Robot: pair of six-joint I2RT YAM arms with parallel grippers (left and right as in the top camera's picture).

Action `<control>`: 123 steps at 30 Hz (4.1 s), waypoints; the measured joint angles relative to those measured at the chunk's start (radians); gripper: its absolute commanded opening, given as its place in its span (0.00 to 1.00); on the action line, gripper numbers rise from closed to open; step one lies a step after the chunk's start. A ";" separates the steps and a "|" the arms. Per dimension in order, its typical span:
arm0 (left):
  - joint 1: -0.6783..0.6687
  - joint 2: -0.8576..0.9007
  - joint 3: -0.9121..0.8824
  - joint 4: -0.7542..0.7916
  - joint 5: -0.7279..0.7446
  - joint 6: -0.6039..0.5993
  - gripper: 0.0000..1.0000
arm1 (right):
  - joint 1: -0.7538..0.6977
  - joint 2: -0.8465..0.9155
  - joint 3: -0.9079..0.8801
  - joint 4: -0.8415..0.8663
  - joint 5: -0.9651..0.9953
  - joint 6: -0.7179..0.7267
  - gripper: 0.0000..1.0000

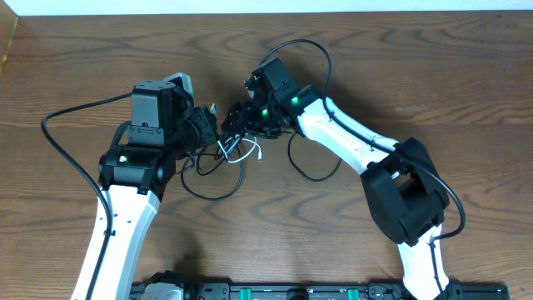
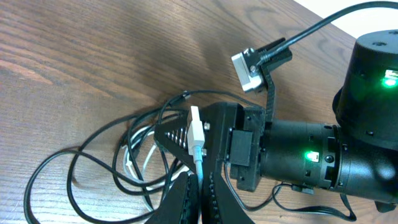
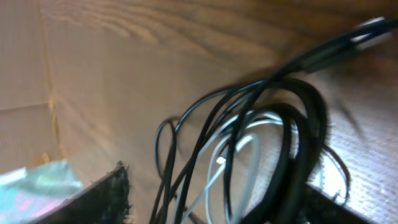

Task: Untangle cables

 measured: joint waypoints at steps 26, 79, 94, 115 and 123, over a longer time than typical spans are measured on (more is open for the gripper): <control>0.000 -0.097 0.029 -0.104 0.093 0.084 0.27 | -0.003 0.000 -0.001 0.000 0.249 0.032 0.01; 0.068 0.457 0.022 0.078 -0.044 -0.100 0.30 | -0.260 -0.036 0.174 -0.373 -0.016 -0.414 0.60; 0.137 0.457 0.022 0.041 -0.248 -0.135 0.30 | 0.064 0.009 0.201 -0.504 0.525 -0.463 0.15; 0.137 0.457 0.021 0.041 -0.261 -0.135 0.30 | 0.111 0.132 0.199 -0.489 0.432 -0.290 0.26; 0.137 0.457 0.022 0.041 -0.261 -0.135 0.30 | 0.111 0.132 0.197 -0.355 0.467 -0.427 0.49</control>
